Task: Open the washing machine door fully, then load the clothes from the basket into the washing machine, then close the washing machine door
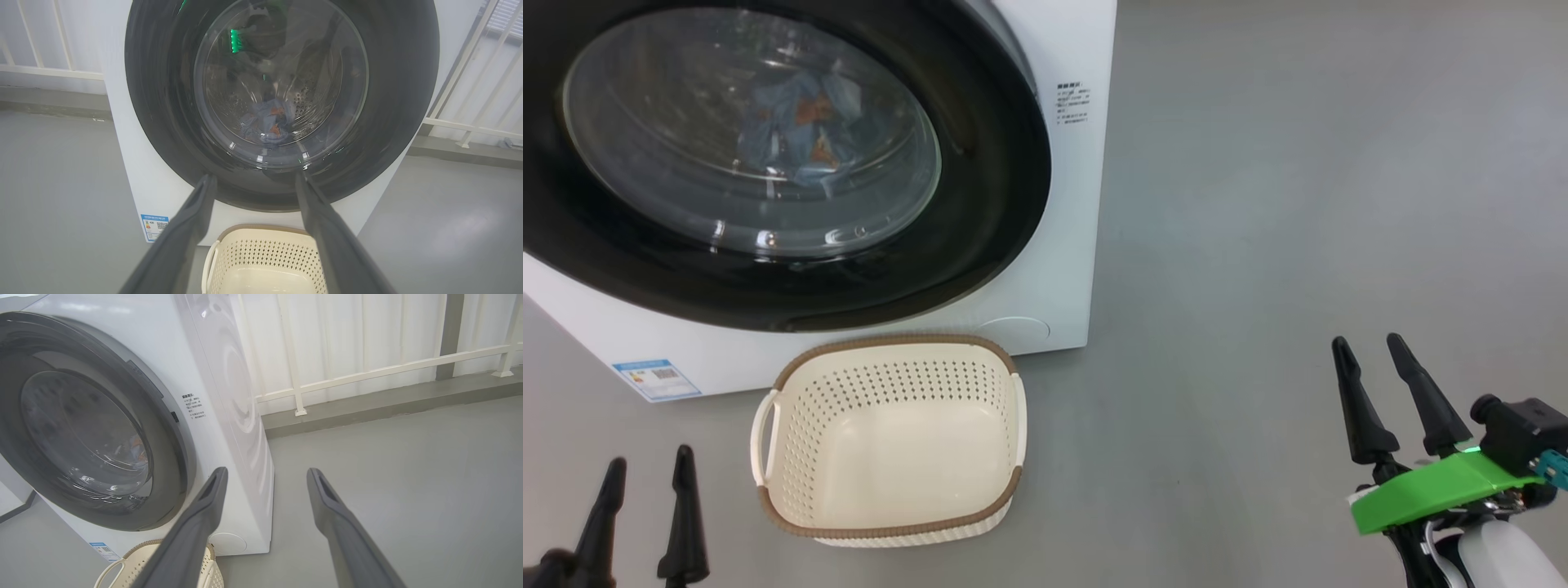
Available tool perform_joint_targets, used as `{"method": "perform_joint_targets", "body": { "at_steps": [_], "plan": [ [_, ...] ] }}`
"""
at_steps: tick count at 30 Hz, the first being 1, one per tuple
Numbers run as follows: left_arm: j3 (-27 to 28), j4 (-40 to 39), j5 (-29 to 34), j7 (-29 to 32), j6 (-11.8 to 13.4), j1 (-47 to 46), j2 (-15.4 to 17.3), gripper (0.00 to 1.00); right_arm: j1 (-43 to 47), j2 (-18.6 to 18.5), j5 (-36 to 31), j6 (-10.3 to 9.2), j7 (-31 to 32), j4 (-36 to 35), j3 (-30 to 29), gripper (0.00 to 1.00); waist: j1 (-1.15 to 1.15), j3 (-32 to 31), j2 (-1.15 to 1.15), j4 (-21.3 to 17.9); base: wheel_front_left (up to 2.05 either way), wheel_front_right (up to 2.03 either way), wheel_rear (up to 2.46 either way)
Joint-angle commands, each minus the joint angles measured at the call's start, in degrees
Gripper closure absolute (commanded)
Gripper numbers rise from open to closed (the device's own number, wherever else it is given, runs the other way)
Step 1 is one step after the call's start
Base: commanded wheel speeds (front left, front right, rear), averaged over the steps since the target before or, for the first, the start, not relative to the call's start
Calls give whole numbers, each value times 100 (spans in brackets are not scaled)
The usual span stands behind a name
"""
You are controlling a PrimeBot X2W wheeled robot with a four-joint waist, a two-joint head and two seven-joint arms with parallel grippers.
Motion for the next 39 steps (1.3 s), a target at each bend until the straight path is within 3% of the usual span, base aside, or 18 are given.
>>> {"method": "perform_joint_targets", "body": {
  "at_steps": [1,39],
  "plan": [
    [266,-89,37,-37,3,-10,141,0,42,-98,-7,-1,-29,-149,55,0,0,-56,0,-26,0,0,0],
    [571,-162,131,-37,3,433,104,0,404,-93,-25,-1,-29,-181,-65,0,0,-357,0,-82,0,0,0]
  ]
}}
